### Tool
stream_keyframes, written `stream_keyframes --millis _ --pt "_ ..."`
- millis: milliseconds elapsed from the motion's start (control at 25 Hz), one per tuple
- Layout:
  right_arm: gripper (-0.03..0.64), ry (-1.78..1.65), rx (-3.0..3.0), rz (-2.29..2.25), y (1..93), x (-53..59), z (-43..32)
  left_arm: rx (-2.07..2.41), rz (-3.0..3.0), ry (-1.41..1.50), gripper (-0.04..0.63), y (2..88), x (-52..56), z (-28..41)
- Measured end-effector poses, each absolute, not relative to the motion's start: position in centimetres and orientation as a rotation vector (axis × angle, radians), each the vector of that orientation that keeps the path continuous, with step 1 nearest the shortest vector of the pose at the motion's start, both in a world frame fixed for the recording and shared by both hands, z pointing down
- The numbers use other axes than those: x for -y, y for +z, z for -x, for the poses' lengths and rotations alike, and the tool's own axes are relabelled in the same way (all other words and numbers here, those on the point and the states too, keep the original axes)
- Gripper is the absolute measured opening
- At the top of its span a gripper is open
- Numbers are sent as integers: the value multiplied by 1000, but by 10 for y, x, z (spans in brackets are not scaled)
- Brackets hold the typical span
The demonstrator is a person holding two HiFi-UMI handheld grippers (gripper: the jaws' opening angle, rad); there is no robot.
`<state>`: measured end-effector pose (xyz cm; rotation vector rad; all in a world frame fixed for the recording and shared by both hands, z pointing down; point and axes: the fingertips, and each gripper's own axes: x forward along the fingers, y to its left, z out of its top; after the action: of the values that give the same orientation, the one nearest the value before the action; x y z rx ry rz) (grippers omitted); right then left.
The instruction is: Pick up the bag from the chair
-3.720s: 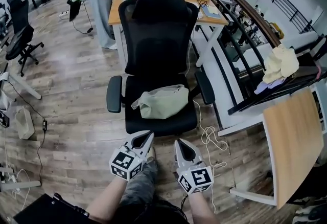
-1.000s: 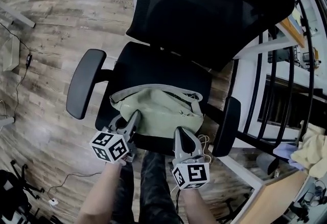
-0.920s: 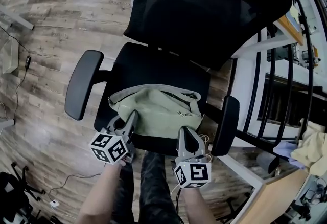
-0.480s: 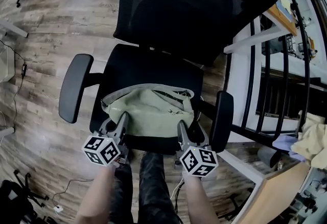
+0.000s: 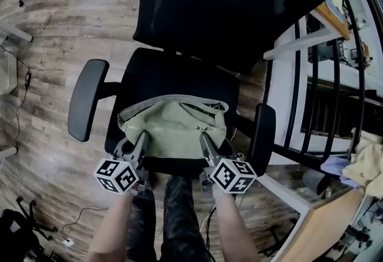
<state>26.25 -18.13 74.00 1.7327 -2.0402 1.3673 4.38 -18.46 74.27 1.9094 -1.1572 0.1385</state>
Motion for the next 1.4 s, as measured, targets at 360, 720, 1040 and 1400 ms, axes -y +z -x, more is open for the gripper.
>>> stream_keyframes --millis 360,720,1040,1400 --pt "104 1220 2182 -1668 716 180 -252 1125 -1947 120 20 729 187 -49" --pt "83 1207 2287 -1696 670 191 -247 1097 -2005 105 18 692 204 -58" --pt "80 1235 2298 -1726 645 184 -247 1059 -2059 165 17 667 212 -61" --pt "78 1217 2348 -1727 609 181 -242 1047 -2108 179 17 632 216 -61"
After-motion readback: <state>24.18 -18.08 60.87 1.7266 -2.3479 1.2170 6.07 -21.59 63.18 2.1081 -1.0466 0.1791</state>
